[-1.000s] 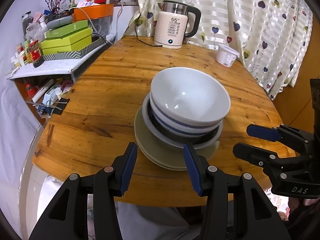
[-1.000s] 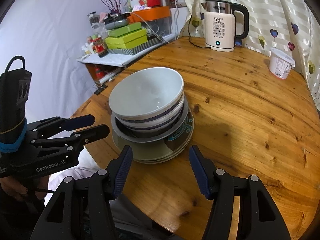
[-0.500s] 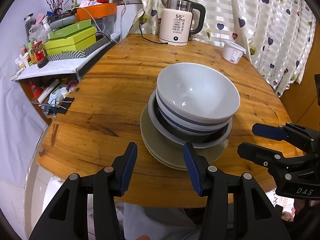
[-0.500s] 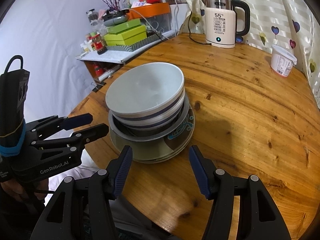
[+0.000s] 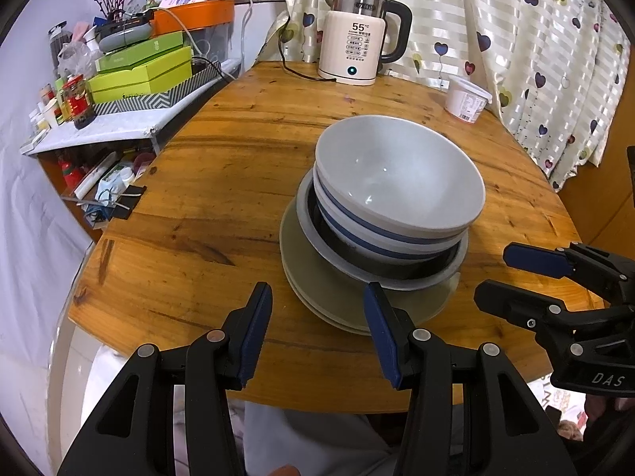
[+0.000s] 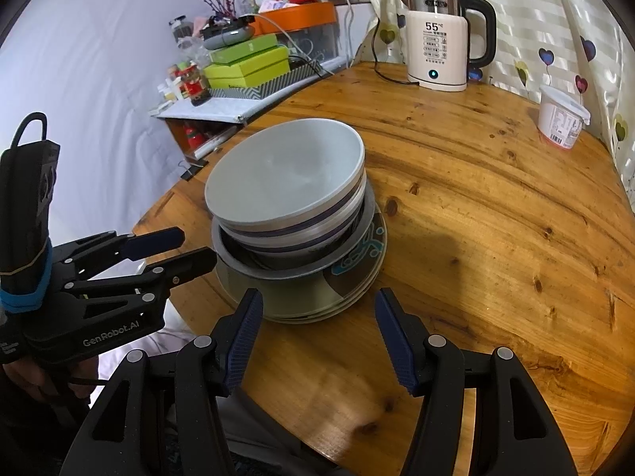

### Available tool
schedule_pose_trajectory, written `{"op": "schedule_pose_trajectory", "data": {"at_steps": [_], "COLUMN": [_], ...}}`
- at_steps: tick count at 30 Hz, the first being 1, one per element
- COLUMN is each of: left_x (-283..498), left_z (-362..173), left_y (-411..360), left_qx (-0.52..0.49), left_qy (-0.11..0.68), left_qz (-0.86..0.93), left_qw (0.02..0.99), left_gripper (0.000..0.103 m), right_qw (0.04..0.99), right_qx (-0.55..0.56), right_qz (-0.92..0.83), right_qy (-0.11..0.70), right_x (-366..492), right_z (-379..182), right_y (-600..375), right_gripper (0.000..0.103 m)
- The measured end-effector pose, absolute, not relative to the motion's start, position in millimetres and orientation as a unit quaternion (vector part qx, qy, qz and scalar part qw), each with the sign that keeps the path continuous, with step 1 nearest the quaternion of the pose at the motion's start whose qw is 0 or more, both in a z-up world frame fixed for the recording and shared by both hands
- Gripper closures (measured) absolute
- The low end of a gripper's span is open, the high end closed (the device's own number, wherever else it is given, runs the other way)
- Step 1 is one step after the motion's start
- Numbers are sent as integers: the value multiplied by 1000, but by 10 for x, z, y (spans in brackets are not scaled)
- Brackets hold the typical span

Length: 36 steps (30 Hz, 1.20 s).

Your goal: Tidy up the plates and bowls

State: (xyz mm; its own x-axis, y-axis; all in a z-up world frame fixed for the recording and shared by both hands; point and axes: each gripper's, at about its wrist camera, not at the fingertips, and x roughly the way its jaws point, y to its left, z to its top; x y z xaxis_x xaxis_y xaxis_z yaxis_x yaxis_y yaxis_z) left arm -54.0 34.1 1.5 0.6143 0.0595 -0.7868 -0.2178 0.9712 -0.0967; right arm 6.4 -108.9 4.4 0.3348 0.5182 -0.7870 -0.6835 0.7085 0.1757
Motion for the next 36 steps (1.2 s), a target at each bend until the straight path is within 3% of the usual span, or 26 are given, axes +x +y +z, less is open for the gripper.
{"op": "schedule_pose_trajectory", "data": {"at_steps": [36], "left_x": [-550], "left_z": [-16], "left_y": [313], "left_qx": [-93], "left_qy": [436], "left_qz": [78], "left_qw": [892], "left_gripper": [54], "right_qw": [809], "right_qx": [-91], "right_qz": [370], "right_qy": [447], "right_x": [62], "right_z": [-12], "right_y": [-1087], "right_gripper": [42]}}
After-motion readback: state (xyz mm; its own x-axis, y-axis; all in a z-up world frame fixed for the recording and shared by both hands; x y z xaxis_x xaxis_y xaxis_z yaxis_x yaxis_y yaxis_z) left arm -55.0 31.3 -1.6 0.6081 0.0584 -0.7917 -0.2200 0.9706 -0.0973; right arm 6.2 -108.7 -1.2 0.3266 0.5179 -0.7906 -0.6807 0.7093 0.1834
